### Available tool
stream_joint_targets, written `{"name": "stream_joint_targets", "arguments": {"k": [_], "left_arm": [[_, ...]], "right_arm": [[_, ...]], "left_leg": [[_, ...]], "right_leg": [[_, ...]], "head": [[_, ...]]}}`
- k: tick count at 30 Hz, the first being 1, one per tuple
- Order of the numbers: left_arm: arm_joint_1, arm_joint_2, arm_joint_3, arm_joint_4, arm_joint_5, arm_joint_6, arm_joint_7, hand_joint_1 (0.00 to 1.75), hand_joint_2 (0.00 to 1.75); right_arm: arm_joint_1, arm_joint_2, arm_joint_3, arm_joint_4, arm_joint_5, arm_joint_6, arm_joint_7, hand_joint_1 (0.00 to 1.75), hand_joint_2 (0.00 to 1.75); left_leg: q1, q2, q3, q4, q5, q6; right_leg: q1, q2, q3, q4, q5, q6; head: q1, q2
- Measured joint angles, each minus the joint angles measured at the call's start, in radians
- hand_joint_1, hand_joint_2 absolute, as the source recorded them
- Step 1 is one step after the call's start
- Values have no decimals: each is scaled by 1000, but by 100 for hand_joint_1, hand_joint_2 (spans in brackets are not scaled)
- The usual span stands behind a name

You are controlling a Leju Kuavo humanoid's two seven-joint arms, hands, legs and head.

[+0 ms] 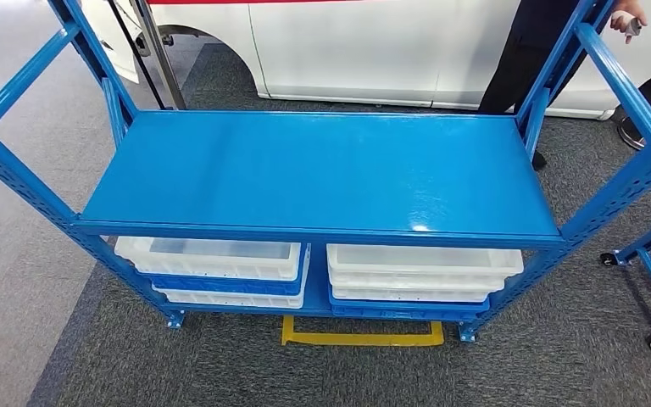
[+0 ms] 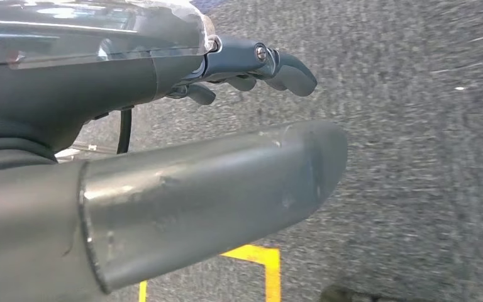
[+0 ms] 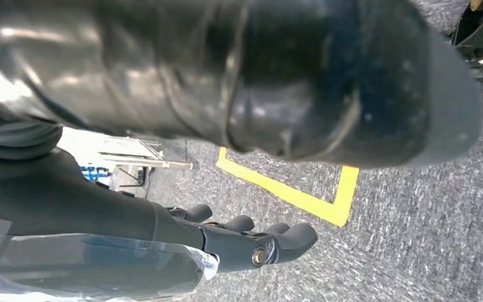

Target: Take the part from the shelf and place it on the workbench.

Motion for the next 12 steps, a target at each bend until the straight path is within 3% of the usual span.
{"name": "stream_joint_targets", "arguments": {"k": [2, 3, 7, 9, 11, 12], "left_arm": [[1, 0, 0, 0, 0, 0, 0, 0, 0], [1, 0, 0, 0, 0, -1, 0, 0, 0], [2, 0, 0, 0, -2, 0, 3, 0, 0], [2, -1, 0, 0, -5, 5, 4, 0, 0], [0, -1, 0, 0, -10, 10, 6, 0, 0], [-1, -1, 0, 0, -11, 11, 6, 0, 0]], "right_arm": [[0, 1, 0, 1, 0, 0, 0, 0, 0], [-2, 1, 0, 1, 0, 0, 0, 0, 0], [-7, 1, 0, 1, 0, 0, 0, 0, 0], [-7, 1, 0, 1, 1, 0, 0, 0, 0], [-7, 1, 0, 1, 2, 0, 0, 0, 0], [-7, 1, 0, 1, 2, 0, -1, 0, 0]], "left_leg": [[-4, 4, 53, -119, 51, 12], [-8, 6, 69, -152, 54, 18], [-8, 3, 99, -184, 36, 42], [-4, 2, 121, -196, 31, 52], [-4, 2, 136, -199, 19, 59], [-4, 2, 139, -199, 15, 60]], "right_leg": [[1, -1, 17, -1, -18, 9], [2, -1, 22, -3, -25, 14], [3, -1, 28, 19, -19, 37], [1, 1, -24, 113, -33, 45], [-1, 1, -109, 232, -86, 50], [-1, 1, -132, 260, -103, 51]], "head": [[0, 0], [0, 0], [0, 0], [2, 0], [2, 0], [2, 0]]}}
